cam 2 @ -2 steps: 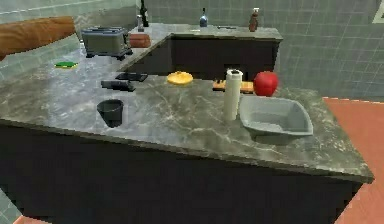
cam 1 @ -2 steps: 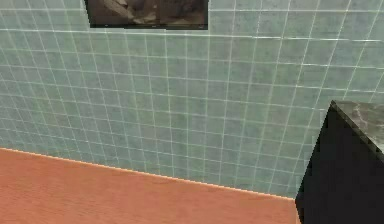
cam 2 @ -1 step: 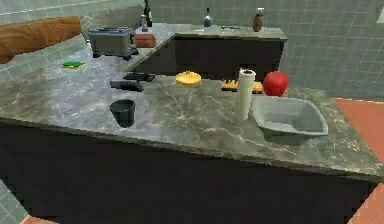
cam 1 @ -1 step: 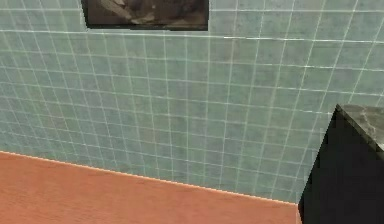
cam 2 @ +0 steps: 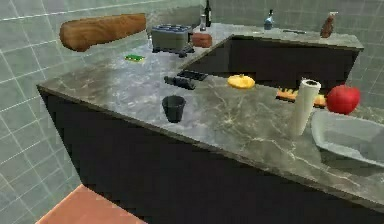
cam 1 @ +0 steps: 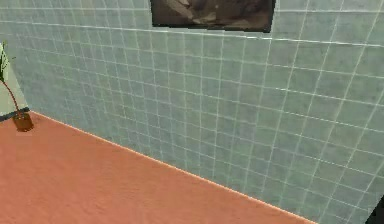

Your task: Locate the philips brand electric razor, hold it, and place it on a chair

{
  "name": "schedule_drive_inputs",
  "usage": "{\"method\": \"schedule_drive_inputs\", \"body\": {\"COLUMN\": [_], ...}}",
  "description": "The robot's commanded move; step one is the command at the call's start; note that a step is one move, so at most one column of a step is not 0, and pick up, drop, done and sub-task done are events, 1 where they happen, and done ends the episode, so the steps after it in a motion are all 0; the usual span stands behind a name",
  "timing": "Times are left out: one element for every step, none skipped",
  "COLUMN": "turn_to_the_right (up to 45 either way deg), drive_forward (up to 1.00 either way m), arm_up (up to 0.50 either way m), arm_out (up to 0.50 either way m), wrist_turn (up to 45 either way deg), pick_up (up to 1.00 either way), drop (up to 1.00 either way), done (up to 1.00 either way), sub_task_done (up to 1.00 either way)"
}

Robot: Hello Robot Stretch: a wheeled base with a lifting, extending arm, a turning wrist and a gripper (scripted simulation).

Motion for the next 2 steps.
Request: {"method": "schedule_drive_inputs", "body": {"turn_to_the_right": [42.0, 0.0], "drive_forward": [0.0, 1.0], "arm_up": [0.0, 0.0], "arm_out": [0.0, 0.0], "wrist_turn": [0.0, 0.0], "pick_up": [0.0, 0.0], "drop": [0.0, 0.0], "done": [0.0, 0.0], "sub_task_done": [0.0, 0.0]}}
